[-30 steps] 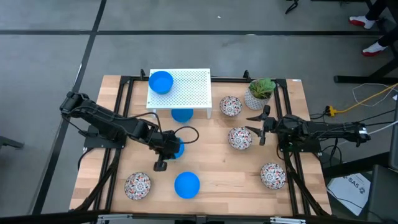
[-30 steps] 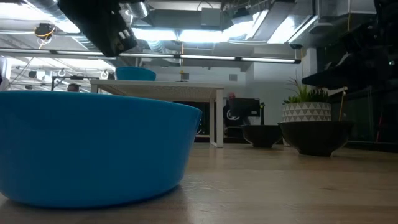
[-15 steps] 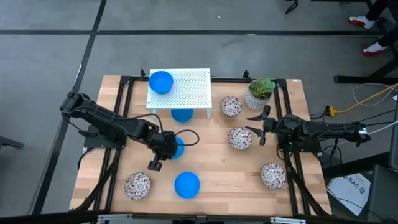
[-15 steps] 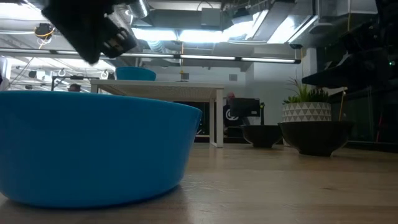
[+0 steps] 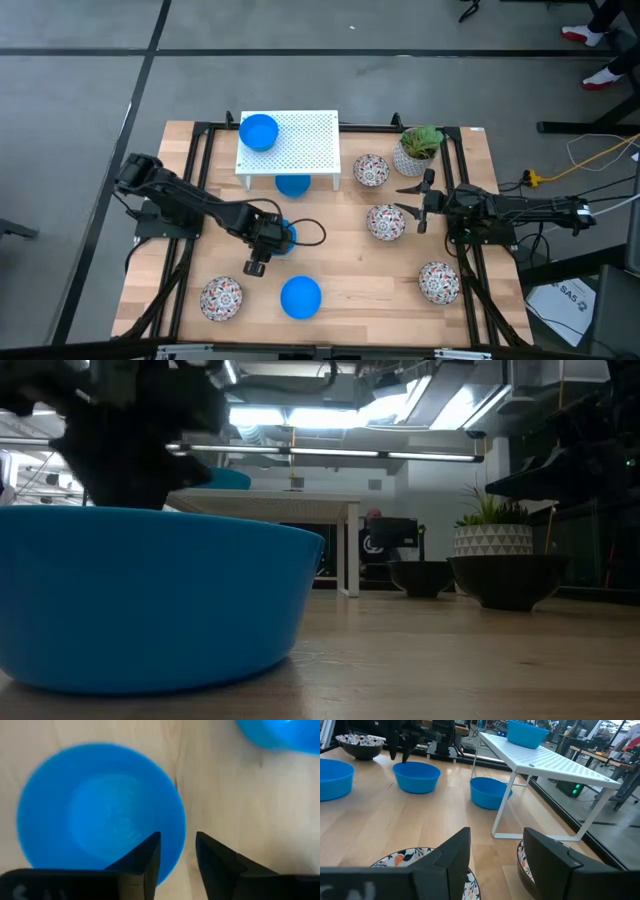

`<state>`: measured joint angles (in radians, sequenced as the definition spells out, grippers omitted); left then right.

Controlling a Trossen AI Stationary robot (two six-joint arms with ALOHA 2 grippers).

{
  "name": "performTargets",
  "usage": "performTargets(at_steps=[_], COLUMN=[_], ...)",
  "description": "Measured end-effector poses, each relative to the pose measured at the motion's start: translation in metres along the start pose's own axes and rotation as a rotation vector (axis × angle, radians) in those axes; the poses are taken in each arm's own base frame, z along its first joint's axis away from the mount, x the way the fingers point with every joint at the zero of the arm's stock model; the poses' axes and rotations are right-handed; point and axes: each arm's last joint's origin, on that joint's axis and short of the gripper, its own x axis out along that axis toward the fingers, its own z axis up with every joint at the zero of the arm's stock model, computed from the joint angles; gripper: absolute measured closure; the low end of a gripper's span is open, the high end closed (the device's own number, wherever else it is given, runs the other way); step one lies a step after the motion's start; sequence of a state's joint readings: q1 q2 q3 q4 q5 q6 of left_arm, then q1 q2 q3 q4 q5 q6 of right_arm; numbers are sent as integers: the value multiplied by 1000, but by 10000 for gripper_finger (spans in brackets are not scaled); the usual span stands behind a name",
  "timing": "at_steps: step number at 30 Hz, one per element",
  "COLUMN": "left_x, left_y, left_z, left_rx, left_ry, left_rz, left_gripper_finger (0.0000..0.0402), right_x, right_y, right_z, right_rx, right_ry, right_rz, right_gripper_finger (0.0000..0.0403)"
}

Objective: Pick & Place Mini bowls
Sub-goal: Stack the blue bowl on the blue bowls on the shelf

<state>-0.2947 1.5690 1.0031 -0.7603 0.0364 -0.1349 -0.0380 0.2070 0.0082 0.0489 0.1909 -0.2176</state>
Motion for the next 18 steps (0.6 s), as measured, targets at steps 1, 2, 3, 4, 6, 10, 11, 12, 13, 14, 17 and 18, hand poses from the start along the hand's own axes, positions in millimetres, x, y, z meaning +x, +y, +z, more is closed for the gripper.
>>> performTargets(at_steps=[1, 2, 3, 4, 6, 10, 11, 12, 13, 14, 17, 18], left_x=[5, 9, 13, 17, 23, 34, 36, 38, 39, 39, 39, 38], left_y=[0, 0, 0, 0, 0, 0, 0, 0, 0, 0, 0, 0], left_z=[0, 1, 1, 1, 1, 0, 0, 0, 0, 0, 0, 0], left_rx=[-1, -2, -2, -2, 0, 14, 16, 16, 16, 16, 17, 17], left_ry=[17, 30, 48, 63, 85, 127, 132, 139, 145, 148, 146, 144], left_rz=[2, 4, 6, 8, 10, 16, 16, 18, 26, 34, 38, 38], left_gripper_finger=[275, 270, 267, 264, 260, 259, 259, 259, 261, 264, 279, 286], right_x=[0, 0, 0, 0, 0, 0, 0, 0, 0, 0, 0, 0], right_y=[0, 0, 0, 0, 0, 0, 0, 0, 0, 0, 0, 0], right_z=[0, 0, 0, 0, 0, 0, 0, 0, 0, 0, 0, 0], right_rx=[0, 0, 0, 0, 0, 0, 0, 0, 0, 0, 0, 4], right_ry=[0, 0, 0, 0, 0, 0, 0, 0, 0, 0, 0, 0], right_rz=[0, 0, 0, 0, 0, 0, 0, 0, 0, 0, 0, 0], right_gripper_finger=[221, 221, 221, 221, 221, 221, 221, 221, 221, 221, 221, 221])
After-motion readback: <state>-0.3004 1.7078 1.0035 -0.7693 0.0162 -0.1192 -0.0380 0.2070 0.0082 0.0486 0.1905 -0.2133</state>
